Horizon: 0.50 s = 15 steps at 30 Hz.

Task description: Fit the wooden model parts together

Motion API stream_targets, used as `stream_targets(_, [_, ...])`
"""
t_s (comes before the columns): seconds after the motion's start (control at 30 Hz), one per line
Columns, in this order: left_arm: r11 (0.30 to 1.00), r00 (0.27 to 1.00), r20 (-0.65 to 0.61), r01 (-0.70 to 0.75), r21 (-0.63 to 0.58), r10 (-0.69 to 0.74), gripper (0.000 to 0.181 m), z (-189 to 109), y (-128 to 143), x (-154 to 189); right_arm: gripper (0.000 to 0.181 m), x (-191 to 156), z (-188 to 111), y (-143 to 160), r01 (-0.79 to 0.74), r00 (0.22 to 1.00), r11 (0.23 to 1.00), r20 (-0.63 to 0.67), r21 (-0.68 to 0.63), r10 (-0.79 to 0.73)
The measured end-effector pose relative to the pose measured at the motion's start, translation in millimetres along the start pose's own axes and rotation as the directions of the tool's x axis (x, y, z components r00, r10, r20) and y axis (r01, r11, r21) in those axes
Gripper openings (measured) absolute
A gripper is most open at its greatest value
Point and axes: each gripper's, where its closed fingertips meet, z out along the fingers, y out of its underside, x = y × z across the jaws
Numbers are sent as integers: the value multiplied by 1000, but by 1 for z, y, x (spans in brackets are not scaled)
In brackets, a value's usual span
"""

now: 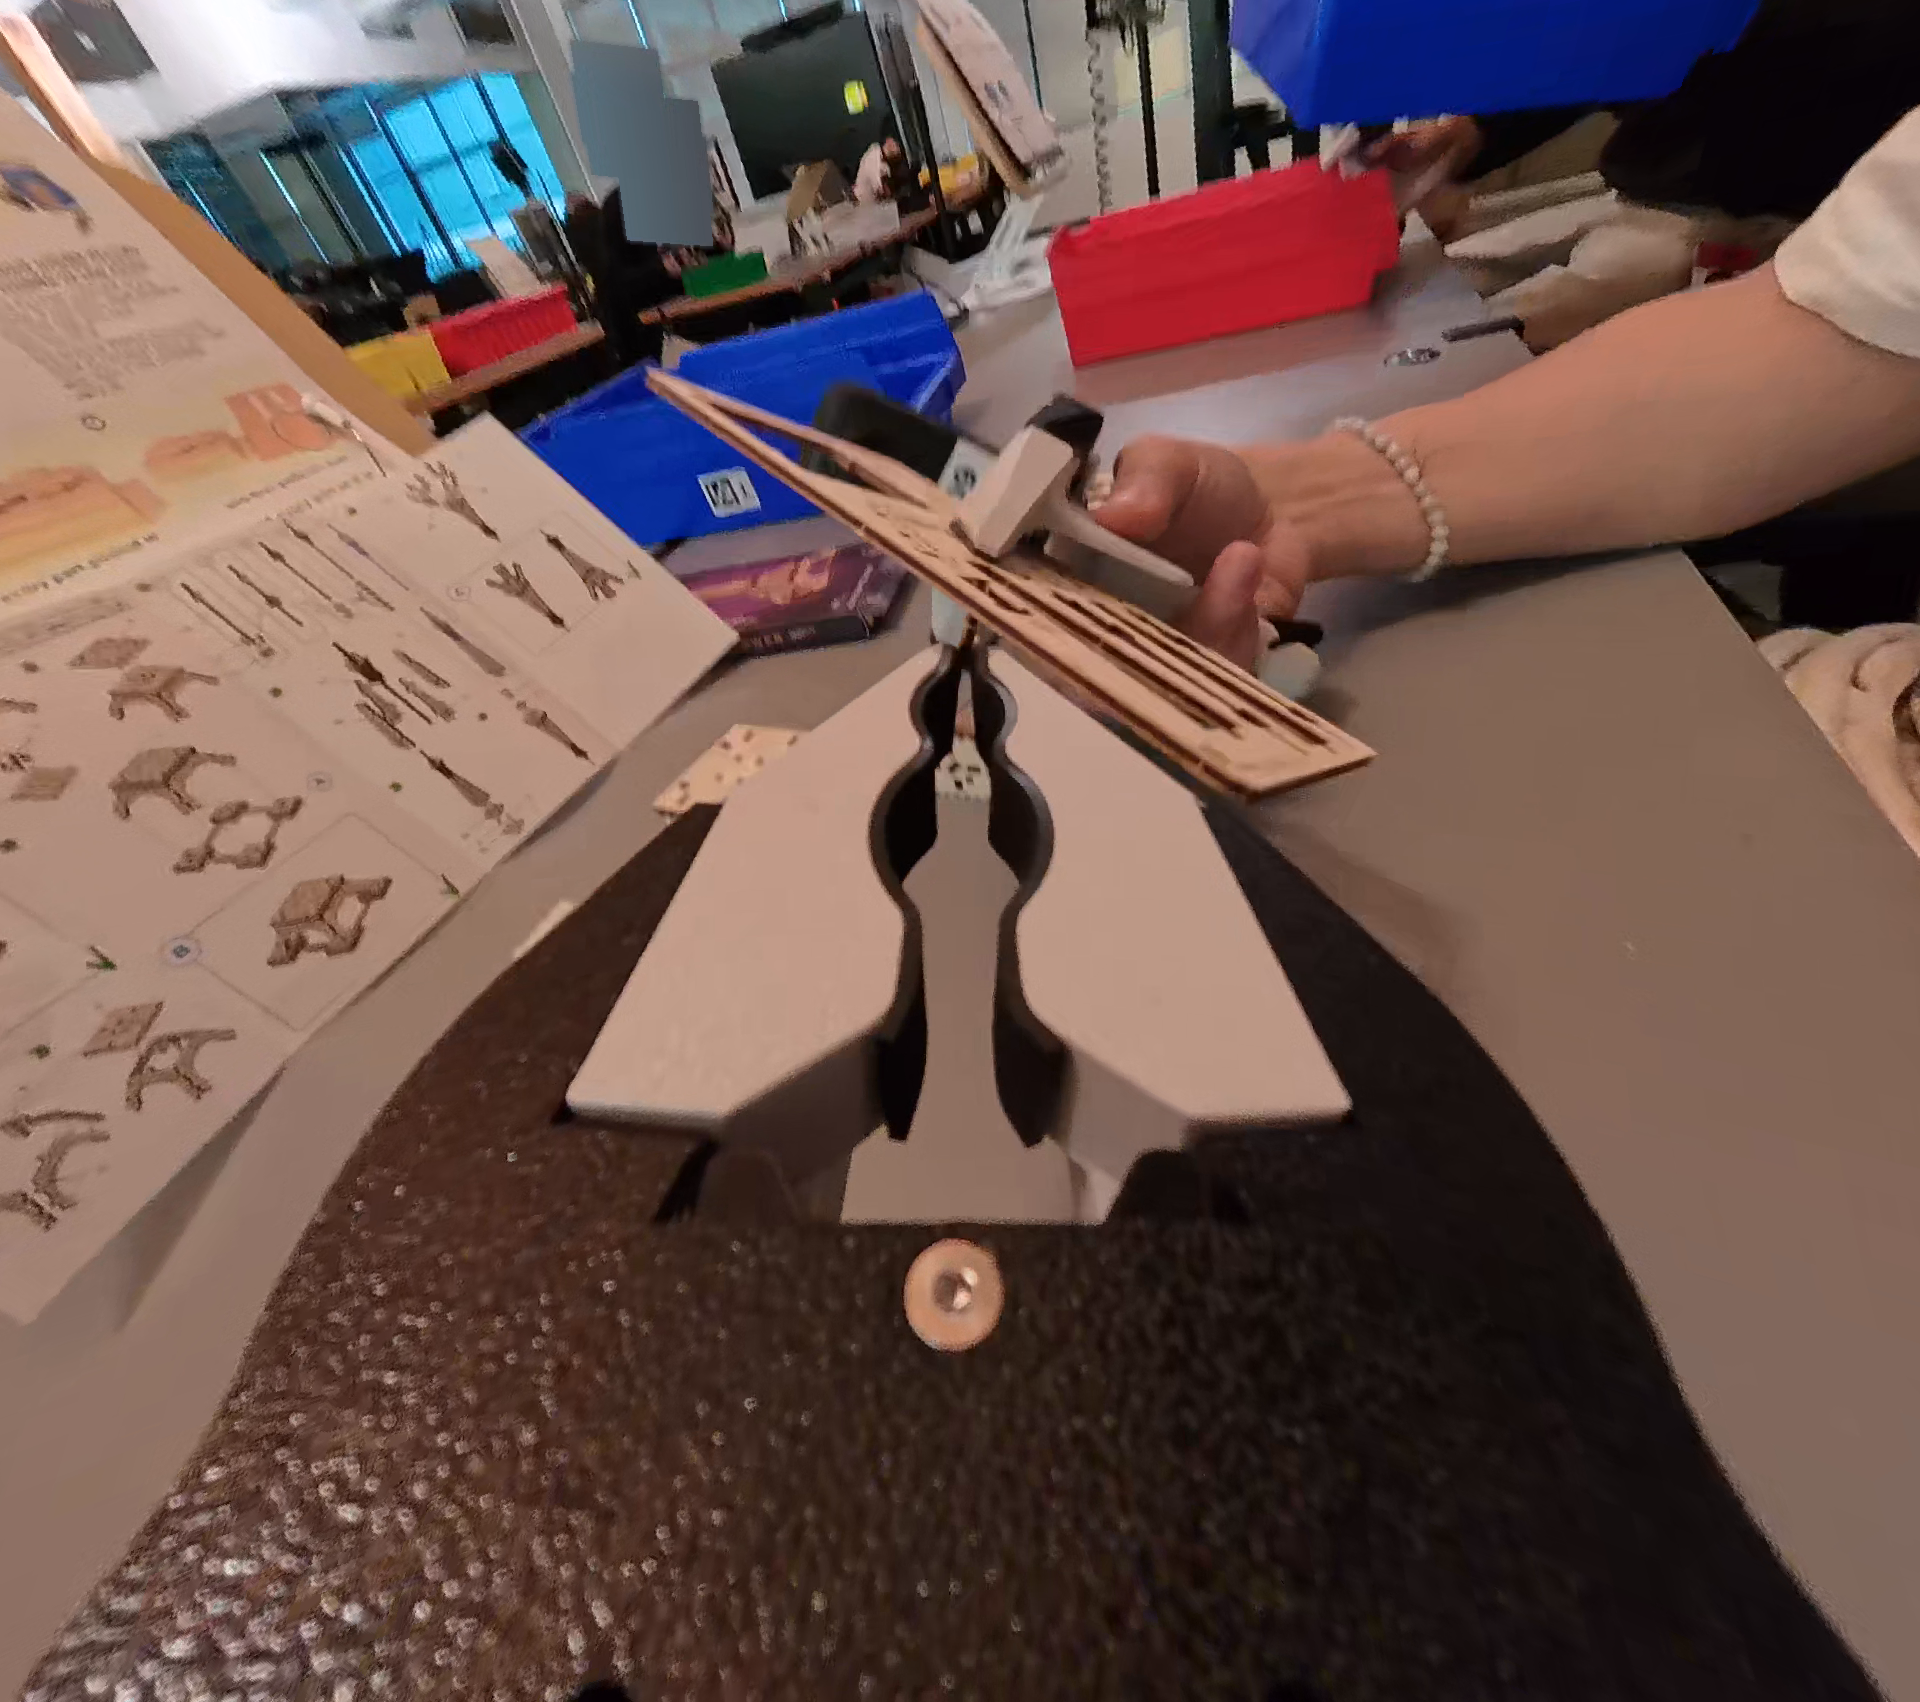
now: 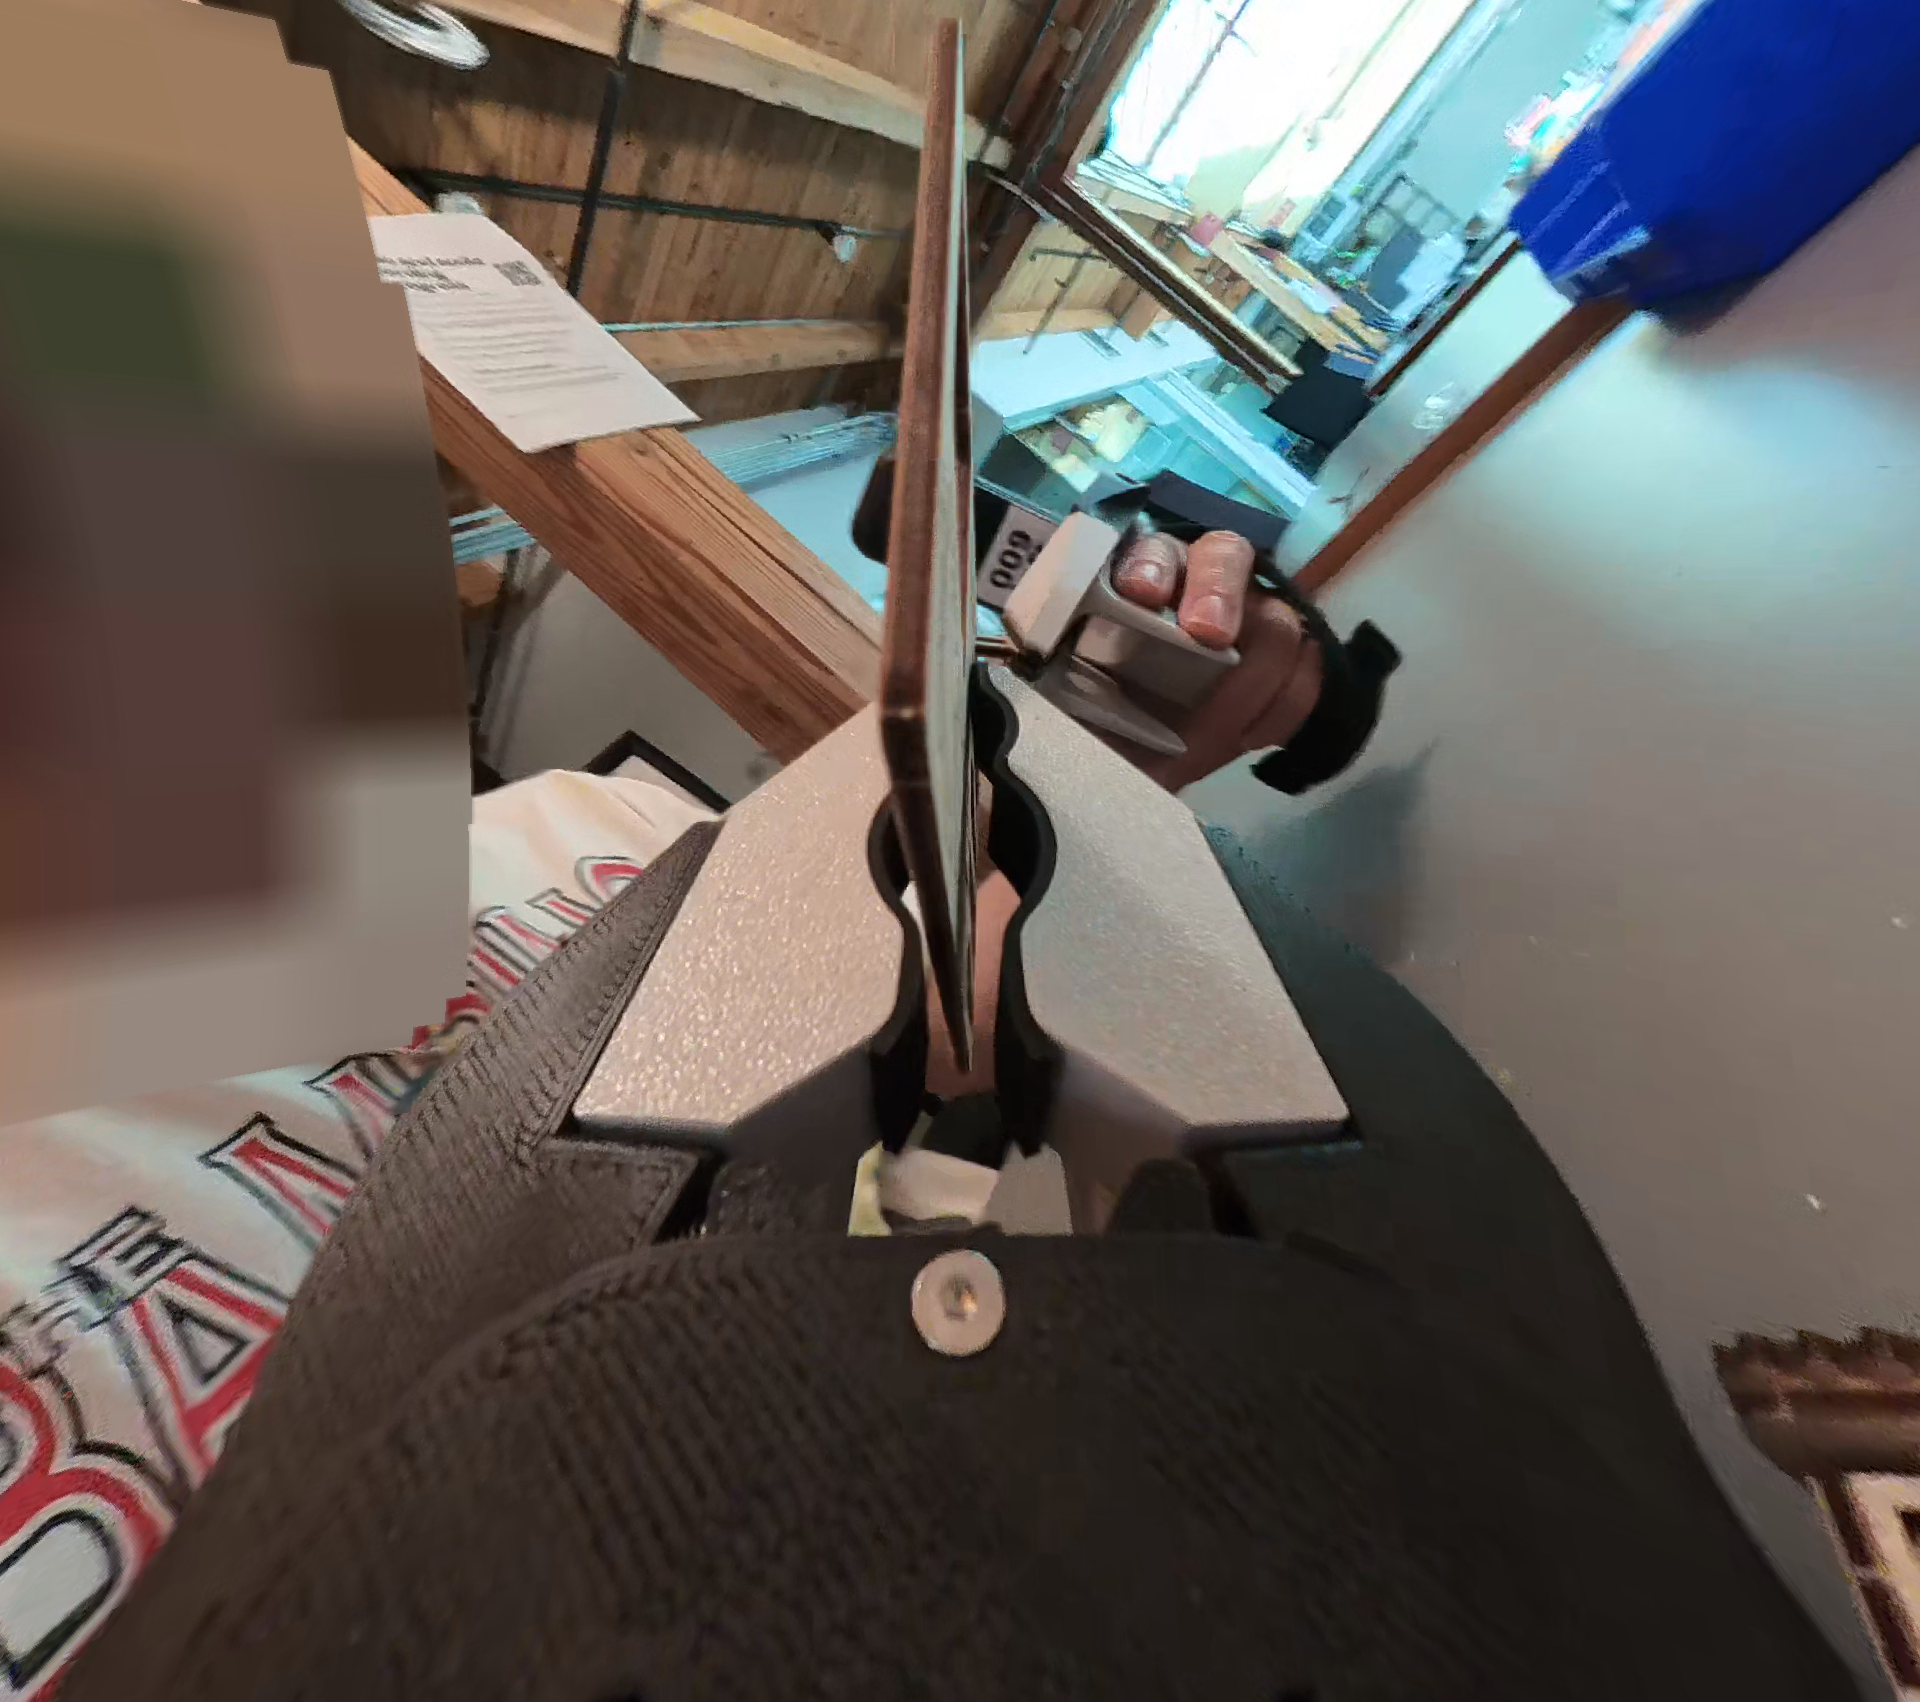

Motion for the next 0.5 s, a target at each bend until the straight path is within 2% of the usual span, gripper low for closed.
stream_targets(0.13, [984, 982, -69, 171, -57, -175, 0, -3, 5, 5, 0, 5, 0, 0, 43, 998, 999, -51, -13, -43])
stream_targets(0.23, [941, 934, -119, 330, -74, -337, 0, -4, 7, 8, 1, 7, -1, -2, 81, 994, 997, -76, -4, -81])
stream_targets(0.33, [881, 862, -189, 451, -142, -471, 0, -11, 15, 16, 0, 1, -18, -35, 148, 985, 976, -109, 159, -131])
stream_targets(0.37, [860, 841, -181, 494, -127, -509, 0, -12, 13, 12, 1, 5, -24, -37, 185, 973, 974, -161, 132, -163])
stream_targets(0.43, [864, 860, -93, 493, -105, -502, 0, -14, 16, -4, 0, 6, -28, -35, 203, 965, 976, -184, 78, -186])
stream_targets(0.5, [918, 920, 2, 391, -73, -392, 0, -17, 18, -16, 0, 1, -27, -38, 182, 975, 977, -150, 112, -164])
